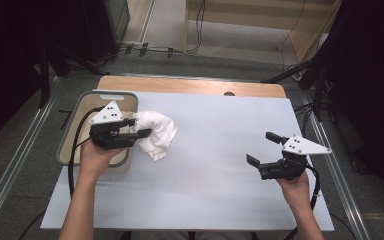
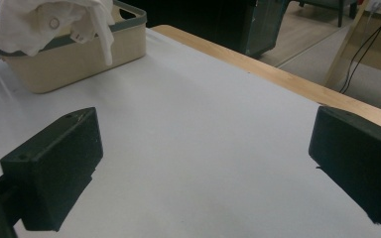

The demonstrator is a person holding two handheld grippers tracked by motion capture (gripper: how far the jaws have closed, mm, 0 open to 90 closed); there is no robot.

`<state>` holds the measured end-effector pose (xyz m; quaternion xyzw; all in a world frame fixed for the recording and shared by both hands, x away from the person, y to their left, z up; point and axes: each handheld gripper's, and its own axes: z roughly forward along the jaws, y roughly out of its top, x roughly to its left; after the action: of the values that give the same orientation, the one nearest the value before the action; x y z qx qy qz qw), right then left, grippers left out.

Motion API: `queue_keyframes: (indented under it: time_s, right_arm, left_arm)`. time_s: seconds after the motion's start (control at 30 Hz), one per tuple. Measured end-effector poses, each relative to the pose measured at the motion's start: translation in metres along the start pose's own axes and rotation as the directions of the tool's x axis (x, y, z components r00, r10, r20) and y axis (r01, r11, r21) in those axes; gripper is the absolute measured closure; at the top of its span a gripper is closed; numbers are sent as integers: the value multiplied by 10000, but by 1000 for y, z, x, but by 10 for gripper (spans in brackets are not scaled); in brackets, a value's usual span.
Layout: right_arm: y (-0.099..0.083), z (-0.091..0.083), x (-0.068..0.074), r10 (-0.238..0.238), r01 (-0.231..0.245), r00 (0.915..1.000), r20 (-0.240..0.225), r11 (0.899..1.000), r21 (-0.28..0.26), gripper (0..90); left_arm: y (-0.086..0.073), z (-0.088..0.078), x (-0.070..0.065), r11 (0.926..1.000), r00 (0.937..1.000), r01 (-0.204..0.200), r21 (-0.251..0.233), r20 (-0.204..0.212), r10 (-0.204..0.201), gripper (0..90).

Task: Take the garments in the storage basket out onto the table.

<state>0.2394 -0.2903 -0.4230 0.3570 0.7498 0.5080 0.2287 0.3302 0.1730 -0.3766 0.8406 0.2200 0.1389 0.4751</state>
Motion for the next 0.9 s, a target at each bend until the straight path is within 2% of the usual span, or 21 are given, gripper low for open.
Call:
queue_keyframes:
  time_s: [0.27,0.9]
  right_arm:
    - [0,-1,0,-9,9,10000,-19,10000,-63,0]
    - [-1,-2,-1,90,-91,9999,-72,9999,-138,0]
  left_arm:
    - [12,16,-6,9999,9996,-128,33,233,127,572]
    - [29,49,-10,9991,9967,-316,269,756,295,571]
